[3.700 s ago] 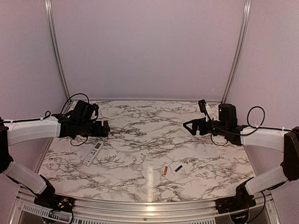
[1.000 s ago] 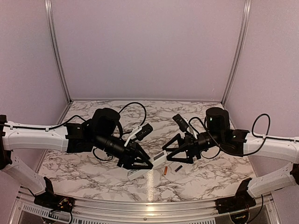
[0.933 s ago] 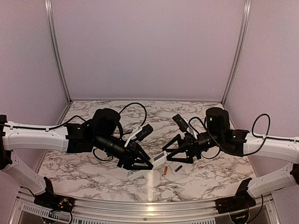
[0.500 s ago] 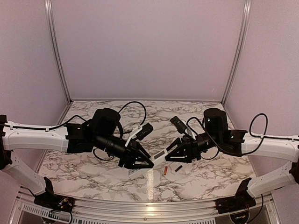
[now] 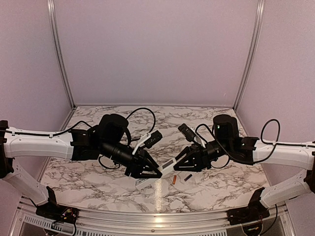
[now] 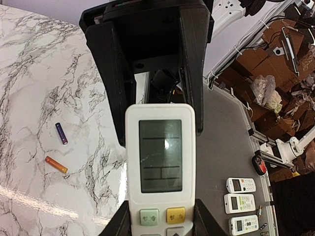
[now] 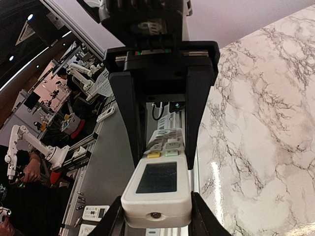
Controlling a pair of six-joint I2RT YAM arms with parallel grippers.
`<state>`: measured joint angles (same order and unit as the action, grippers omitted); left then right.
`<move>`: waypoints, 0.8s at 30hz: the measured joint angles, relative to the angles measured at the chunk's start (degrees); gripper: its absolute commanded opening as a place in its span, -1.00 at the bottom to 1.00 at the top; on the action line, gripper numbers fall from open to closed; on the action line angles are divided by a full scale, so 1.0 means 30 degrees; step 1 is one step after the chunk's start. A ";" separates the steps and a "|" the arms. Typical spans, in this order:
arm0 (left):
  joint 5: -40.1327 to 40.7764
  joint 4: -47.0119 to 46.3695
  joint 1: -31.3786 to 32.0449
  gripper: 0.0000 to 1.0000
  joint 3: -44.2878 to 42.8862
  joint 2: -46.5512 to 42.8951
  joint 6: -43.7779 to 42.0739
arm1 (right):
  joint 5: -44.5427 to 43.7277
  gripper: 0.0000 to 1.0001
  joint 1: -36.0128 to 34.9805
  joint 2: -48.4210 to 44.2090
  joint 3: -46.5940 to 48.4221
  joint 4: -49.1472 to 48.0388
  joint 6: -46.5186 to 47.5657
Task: Load the batteries into the remote control
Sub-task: Pass from the left arm to the right
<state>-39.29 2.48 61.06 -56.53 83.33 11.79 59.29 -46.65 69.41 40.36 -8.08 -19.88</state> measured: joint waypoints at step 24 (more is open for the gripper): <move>0.2659 0.1501 -0.0546 0.75 -0.0882 0.0095 -0.0750 | -0.1515 -1.00 -0.0095 0.0029 0.0226 0.0466 -0.0415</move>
<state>-31.31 6.98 59.42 -59.18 83.61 9.54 54.74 -46.94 69.49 41.04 -6.68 -21.12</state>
